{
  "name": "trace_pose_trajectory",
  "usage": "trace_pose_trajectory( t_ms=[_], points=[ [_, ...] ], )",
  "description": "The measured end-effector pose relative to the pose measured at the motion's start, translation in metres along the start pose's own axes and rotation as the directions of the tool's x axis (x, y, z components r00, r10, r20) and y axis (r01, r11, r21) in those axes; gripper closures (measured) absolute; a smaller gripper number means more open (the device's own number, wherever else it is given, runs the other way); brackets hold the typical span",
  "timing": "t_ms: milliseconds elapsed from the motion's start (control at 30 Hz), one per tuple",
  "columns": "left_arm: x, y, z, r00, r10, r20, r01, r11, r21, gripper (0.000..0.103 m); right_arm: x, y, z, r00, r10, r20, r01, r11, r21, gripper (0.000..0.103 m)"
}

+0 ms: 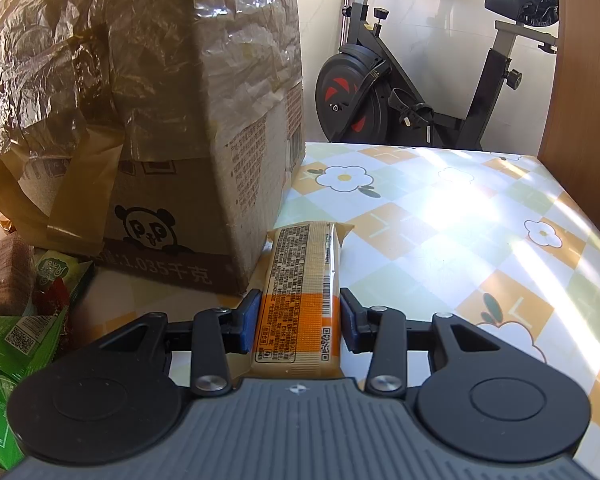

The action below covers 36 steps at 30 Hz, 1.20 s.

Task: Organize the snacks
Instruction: 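Grasp the white cracker pack with left tool while right tool grasps orange biscuit bar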

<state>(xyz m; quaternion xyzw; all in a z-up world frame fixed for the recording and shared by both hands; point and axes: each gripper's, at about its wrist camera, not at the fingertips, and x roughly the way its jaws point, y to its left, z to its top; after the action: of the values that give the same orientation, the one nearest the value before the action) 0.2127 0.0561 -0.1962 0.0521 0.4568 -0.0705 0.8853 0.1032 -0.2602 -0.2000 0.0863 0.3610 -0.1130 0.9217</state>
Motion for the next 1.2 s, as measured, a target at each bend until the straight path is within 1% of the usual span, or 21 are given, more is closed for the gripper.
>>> trace_pose_trajectory(
  t_ms=[133, 233, 367, 400, 500, 567, 600, 700, 767, 833, 900, 933, 967, 1033, 1067, 1133, 1167, 1200],
  points=[
    [-0.013, 0.019, -0.01, 1.0, 0.002, -0.017, -0.003, 0.999, -0.048, 0.011, 0.0, 0.0, 0.0, 1.0, 0.001, 0.001, -0.001, 1.0, 0.0, 0.06],
    [-0.024, 0.035, -0.015, 0.999, -0.01, -0.032, 0.007, 0.994, -0.106, 0.013, 0.0, -0.001, -0.001, 1.0, 0.004, 0.002, -0.004, 1.0, 0.002, 0.06],
    [-0.038, 0.058, -0.019, 0.998, -0.044, -0.039, 0.034, 0.973, -0.227, 0.013, -0.001, -0.003, 0.0, 1.0, 0.01, 0.004, -0.01, 1.0, 0.008, 0.06],
    [-0.04, 0.06, -0.019, 0.998, -0.044, -0.036, 0.035, 0.971, -0.238, 0.013, 0.0, -0.003, 0.0, 1.0, 0.011, 0.004, -0.011, 1.0, 0.009, 0.06],
    [-0.041, 0.066, -0.018, 1.0, -0.01, -0.027, 0.003, 0.969, -0.247, 0.014, -0.001, -0.005, 0.0, 1.0, 0.015, 0.005, -0.015, 1.0, 0.012, 0.06],
    [-0.038, 0.069, -0.015, 1.0, -0.002, -0.026, -0.004, 0.966, -0.26, 0.016, -0.001, -0.005, 0.0, 1.0, 0.016, 0.005, -0.016, 1.0, 0.014, 0.06],
    [-0.033, 0.073, -0.011, 0.999, -0.002, -0.033, -0.007, 0.964, -0.266, 0.018, -0.001, -0.006, 0.0, 1.0, 0.018, 0.006, -0.018, 1.0, 0.015, 0.06],
    [-0.034, 0.073, -0.011, 0.998, -0.004, -0.056, -0.013, 0.956, -0.293, 0.02, -0.002, -0.007, 0.0, 1.0, 0.02, 0.006, -0.021, 1.0, 0.018, 0.06],
    [-0.04, 0.073, -0.015, 0.997, -0.018, -0.077, -0.01, 0.938, -0.347, 0.021, -0.002, -0.007, -0.001, 1.0, 0.022, 0.008, -0.022, 1.0, 0.019, 0.06],
    [-0.044, 0.077, -0.022, 0.993, -0.072, -0.098, 0.022, 0.899, -0.438, 0.021, -0.002, -0.007, -0.001, 1.0, 0.022, 0.008, -0.023, 1.0, 0.018, 0.06],
    [-0.042, 0.08, -0.03, 0.983, -0.143, -0.111, 0.067, 0.856, -0.512, 0.021, -0.002, -0.008, -0.001, 1.0, 0.022, 0.008, -0.023, 1.0, 0.016, 0.06],
    [-0.039, 0.08, -0.033, 0.982, -0.15, -0.115, 0.067, 0.844, -0.532, 0.021, -0.002, -0.008, -0.001, 1.0, 0.023, 0.008, -0.023, 1.0, 0.017, 0.06],
    [-0.037, 0.081, -0.033, 0.984, -0.14, -0.113, 0.058, 0.84, -0.539, 0.021, -0.002, -0.008, -0.001, 1.0, 0.023, 0.008, -0.023, 1.0, 0.017, 0.06],
    [-0.031, 0.082, -0.031, 0.993, -0.087, -0.083, 0.028, 0.839, -0.543, 0.021, -0.002, -0.007, -0.001, 1.0, 0.022, 0.008, -0.022, 1.0, 0.017, 0.06],
    [-0.027, 0.084, -0.028, 0.995, -0.065, -0.071, 0.014, 0.829, -0.558, 0.021, -0.002, -0.007, -0.001, 1.0, 0.022, 0.008, -0.022, 1.0, 0.017, 0.06],
    [-0.02, 0.087, -0.023, 0.997, -0.066, -0.047, 0.025, 0.803, -0.595, 0.021, -0.002, -0.007, -0.001, 1.0, 0.021, 0.008, -0.021, 1.0, 0.014, 0.06],
    [-0.017, 0.087, -0.021, 0.997, -0.069, -0.042, 0.03, 0.802, -0.597, 0.021, -0.002, -0.006, -0.002, 1.0, 0.02, 0.008, -0.02, 1.0, 0.014, 0.06],
    [-0.013, 0.085, -0.016, 0.996, -0.071, -0.044, 0.032, 0.808, -0.588, 0.021, -0.002, -0.006, -0.002, 1.0, 0.02, 0.008, -0.02, 1.0, 0.014, 0.06]
  ],
)
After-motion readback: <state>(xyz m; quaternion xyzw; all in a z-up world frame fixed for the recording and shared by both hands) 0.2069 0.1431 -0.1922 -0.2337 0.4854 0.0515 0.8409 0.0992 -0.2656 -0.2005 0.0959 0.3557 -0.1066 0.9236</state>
